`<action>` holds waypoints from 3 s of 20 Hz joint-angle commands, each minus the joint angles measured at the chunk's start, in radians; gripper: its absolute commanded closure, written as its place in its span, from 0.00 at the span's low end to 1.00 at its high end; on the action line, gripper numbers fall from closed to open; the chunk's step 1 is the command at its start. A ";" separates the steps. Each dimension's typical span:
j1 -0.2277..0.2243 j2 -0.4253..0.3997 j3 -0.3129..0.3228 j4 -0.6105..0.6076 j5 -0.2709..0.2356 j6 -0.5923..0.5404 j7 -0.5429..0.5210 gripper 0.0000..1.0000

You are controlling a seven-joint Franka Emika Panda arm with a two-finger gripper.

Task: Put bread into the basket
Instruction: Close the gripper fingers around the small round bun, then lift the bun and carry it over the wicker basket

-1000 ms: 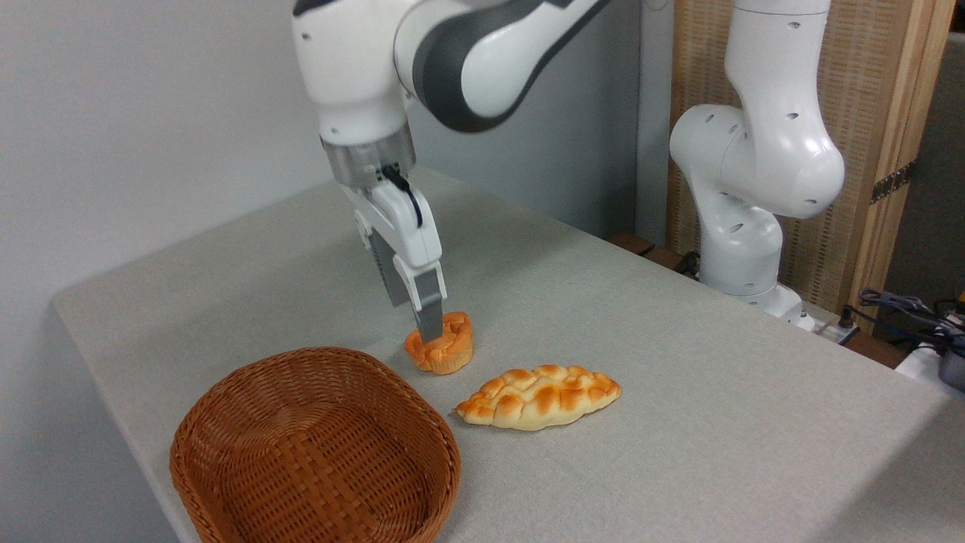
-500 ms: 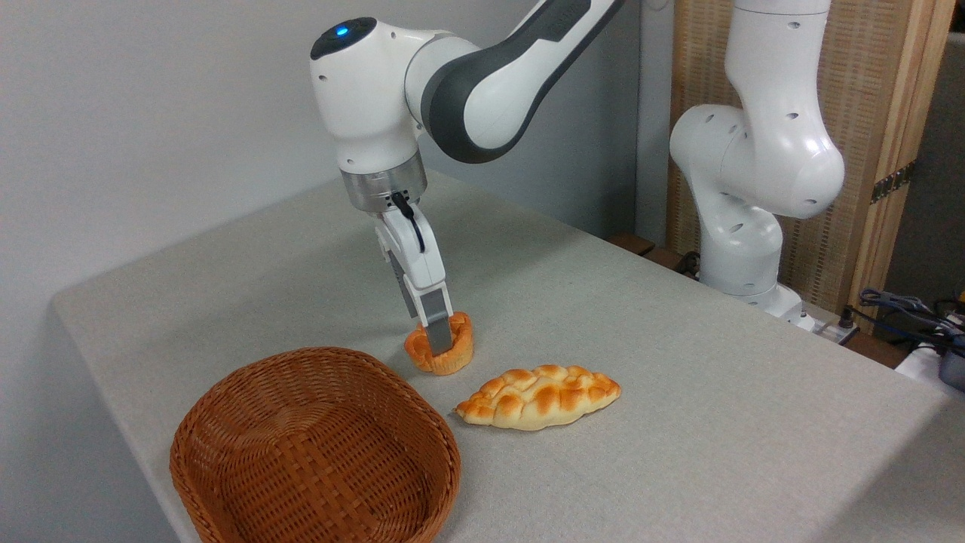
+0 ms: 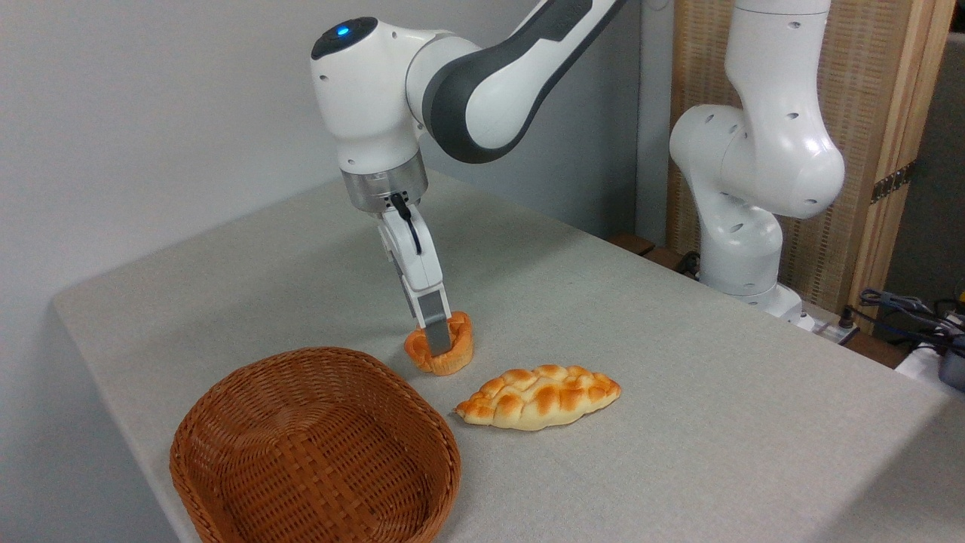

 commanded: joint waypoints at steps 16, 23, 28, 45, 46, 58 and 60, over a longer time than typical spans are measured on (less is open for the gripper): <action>0.005 -0.020 0.010 -0.010 -0.002 -0.002 0.020 0.71; 0.005 -0.020 0.010 -0.010 -0.002 -0.002 0.034 0.78; 0.005 -0.020 0.010 -0.007 -0.001 -0.004 0.034 0.78; 0.008 0.133 0.129 0.466 -0.010 -0.198 0.037 0.63; 0.008 0.159 0.129 0.491 -0.007 -0.186 0.038 0.63; 0.008 0.293 0.111 0.491 0.105 0.108 0.040 0.00; 0.008 0.293 0.111 0.491 0.104 0.107 0.037 0.00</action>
